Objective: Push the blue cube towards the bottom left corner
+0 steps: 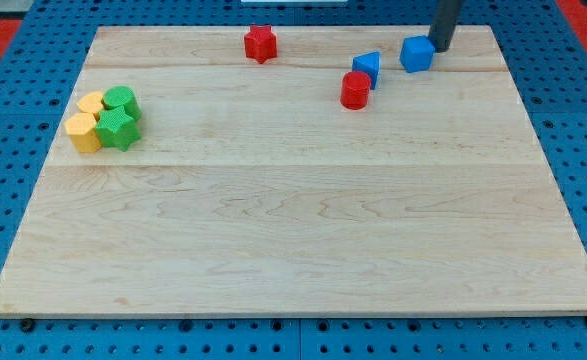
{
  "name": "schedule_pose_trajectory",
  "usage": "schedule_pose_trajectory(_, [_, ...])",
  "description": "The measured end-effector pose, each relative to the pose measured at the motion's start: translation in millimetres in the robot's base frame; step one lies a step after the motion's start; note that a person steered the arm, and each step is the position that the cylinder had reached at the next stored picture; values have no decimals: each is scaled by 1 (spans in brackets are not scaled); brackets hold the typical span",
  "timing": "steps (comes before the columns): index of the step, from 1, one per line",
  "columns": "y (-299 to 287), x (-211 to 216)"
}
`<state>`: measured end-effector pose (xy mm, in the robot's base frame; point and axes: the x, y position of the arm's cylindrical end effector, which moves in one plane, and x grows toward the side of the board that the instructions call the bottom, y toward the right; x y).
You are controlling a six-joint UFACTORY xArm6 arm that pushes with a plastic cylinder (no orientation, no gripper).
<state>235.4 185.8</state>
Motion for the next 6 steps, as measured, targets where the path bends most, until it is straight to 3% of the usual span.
schedule_pose_trajectory(1, [-23, 8])
schedule_pose_trajectory(3, [-73, 76])
schedule_pose_trajectory(5, [-122, 79])
schedule_pose_trajectory(6, [-122, 49])
